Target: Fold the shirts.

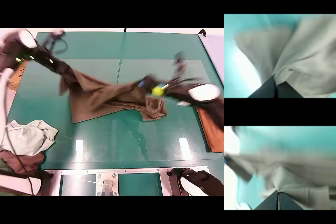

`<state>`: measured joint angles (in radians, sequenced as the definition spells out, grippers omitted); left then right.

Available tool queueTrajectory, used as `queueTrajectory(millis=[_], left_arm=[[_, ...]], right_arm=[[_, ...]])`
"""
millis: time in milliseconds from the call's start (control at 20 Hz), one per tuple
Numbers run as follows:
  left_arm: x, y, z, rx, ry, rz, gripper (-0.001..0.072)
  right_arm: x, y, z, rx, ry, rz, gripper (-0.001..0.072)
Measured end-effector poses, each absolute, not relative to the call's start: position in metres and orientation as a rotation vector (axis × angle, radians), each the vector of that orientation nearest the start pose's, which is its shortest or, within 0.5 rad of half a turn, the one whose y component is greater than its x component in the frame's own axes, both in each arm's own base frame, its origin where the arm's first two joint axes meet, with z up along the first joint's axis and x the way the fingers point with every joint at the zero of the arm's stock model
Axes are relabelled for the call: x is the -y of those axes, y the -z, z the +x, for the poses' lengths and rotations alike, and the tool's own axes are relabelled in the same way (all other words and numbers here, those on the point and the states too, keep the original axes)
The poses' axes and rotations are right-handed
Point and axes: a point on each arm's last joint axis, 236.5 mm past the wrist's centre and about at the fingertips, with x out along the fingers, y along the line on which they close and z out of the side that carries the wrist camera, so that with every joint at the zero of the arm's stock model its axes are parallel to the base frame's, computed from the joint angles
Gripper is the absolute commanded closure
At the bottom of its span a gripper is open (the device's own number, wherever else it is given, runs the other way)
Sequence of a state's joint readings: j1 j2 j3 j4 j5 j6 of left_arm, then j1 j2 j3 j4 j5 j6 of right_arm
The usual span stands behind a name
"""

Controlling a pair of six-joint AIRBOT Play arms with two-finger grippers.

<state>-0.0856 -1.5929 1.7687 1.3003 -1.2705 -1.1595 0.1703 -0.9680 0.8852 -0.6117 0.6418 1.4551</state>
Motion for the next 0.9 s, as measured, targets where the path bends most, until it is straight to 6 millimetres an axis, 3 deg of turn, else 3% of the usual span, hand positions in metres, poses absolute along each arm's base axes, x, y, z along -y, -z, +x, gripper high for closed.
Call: queueTrajectory(millis=[150,250,350,450,500,600,700,800,900], left_arm=[[0.098,-0.214,0.477,-0.776,0.437,0.227,0.0687],[0.094,-0.304,0.446,-0.578,0.405,0.243,0.0687],[0.089,-0.394,0.395,-0.357,0.372,0.258,0.0687],[0.083,-0.464,0.337,-0.155,0.341,0.264,0.0687],[0.080,-0.489,0.310,-0.076,0.328,0.266,0.0687],[0.075,-0.524,0.265,0.045,0.307,0.271,0.0687],[0.073,-0.538,0.241,0.098,0.298,0.274,0.0686],[0.073,-0.532,0.245,0.079,0.299,0.275,0.0687],[0.076,-0.511,0.272,0.010,0.310,0.274,0.0686]], right_arm=[[-0.130,-0.273,0.373,-0.431,-0.475,0.711,0.0697],[-0.111,-0.350,0.343,-0.270,-0.493,0.630,0.0697],[-0.103,-0.413,0.307,-0.136,-0.507,0.535,0.0696],[-0.103,-0.463,0.269,-0.019,-0.515,0.447,0.0696],[-0.103,-0.482,0.251,0.029,-0.513,0.405,0.0697],[-0.103,-0.505,0.226,0.096,-0.499,0.342,0.0696],[-0.102,-0.514,0.215,0.122,-0.486,0.309,0.0696],[-0.098,-0.509,0.220,0.108,-0.463,0.296,0.0696],[-0.093,-0.491,0.240,0.058,-0.446,0.311,0.0696]])
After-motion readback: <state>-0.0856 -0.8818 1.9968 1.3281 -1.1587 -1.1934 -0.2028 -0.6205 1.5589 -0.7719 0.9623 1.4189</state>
